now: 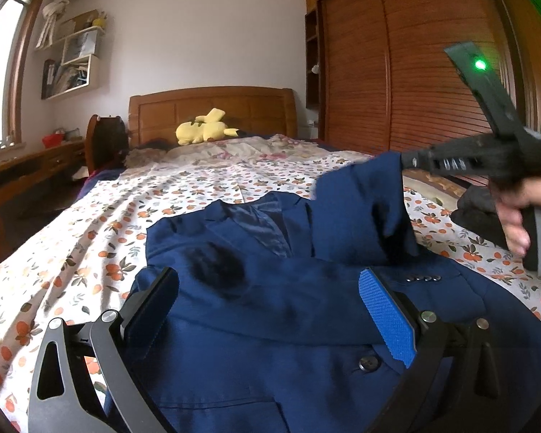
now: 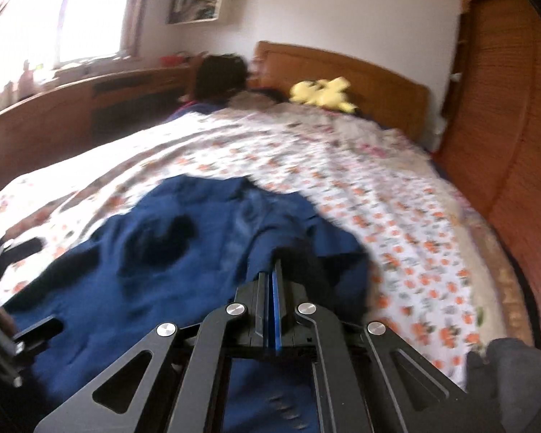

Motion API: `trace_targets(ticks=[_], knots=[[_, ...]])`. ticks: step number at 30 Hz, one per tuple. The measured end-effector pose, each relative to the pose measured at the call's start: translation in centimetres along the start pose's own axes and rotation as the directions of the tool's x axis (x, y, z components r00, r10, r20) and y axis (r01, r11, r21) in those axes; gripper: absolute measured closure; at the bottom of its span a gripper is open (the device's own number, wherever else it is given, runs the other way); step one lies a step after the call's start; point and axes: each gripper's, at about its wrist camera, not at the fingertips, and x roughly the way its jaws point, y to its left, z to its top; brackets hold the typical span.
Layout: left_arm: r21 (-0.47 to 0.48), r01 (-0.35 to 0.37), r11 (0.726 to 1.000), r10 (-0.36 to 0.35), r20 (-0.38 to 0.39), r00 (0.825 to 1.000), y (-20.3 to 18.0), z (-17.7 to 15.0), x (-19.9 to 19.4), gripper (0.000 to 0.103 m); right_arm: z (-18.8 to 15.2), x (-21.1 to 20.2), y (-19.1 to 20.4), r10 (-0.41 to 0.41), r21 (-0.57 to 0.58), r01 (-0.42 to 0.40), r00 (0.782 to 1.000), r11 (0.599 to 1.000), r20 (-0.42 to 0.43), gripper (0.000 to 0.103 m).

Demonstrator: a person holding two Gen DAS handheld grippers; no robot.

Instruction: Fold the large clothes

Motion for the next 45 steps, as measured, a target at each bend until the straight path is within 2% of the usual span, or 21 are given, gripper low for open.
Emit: trace_targets(ticks=[4,8,10,12,17,22,37,40,41,45], knots=[[-0.007,-0.007,1.0,0.007,-0.005,1.0,0.4,0.0,0.0,0.002,-1.9,1.3,2.1,0.065,-0.002,-0.065,0.996,0.998,-0.068,0.102],[-0.008,-0.011,1.0,0.011,-0.011,1.0,0.5,-0.1,0.1,0.002,-4.2,1.7,3.4,0.088,0.005,-0.089,0.989,0.996,-0.119,0.101],[-0.004,-0.013,1.0,0.013,-0.014,1.0,0.4,-0.2,0.2,0.002,-5.3,2.0,3.4,0.104,0.028,-0.1,0.983,0.995,-0.149,0.09],[0.002,-0.016,1.0,0.016,-0.019,1.0,0.2,-0.3,0.3,0.002,-6.4,2.3,3.4,0.105,0.045,-0.098,0.978,0.994,-0.181,0.074],[0.022,-0.024,0.999,0.025,-0.034,0.999,-0.2,-0.7,0.8,0.002,-9.2,2.7,3.3,0.122,0.083,-0.106,0.965,0.991,-0.231,0.071],[0.04,-0.031,0.999,0.033,-0.041,0.999,-0.5,-1.0,1.1,0.002,-10.5,1.8,2.6,0.124,0.102,-0.103,0.965,0.989,-0.229,0.064],[0.114,-0.036,0.993,0.046,-0.092,0.995,-2.2,-1.3,1.7,0.002,-13.2,-2.3,-2.4,0.086,0.163,-0.06,0.984,0.985,-0.159,0.063],[0.14,-0.026,0.99,0.043,-0.119,0.992,-3.2,-1.2,1.9,0.003,-13.8,-3.2,-3.4,0.091,0.168,-0.066,0.985,0.984,-0.146,0.056],[0.146,-0.025,0.989,0.044,-0.126,0.991,-3.6,-1.1,2.0,0.005,-14.0,-3.4,-3.6,0.09,0.169,-0.066,0.986,0.983,-0.14,0.052],[0.161,-0.006,0.987,0.034,-0.173,0.984,-5.4,-0.8,2.6,0.011,-14.9,-4.1,-4.6,0.097,0.17,-0.074,0.986,0.983,-0.134,0.051]])
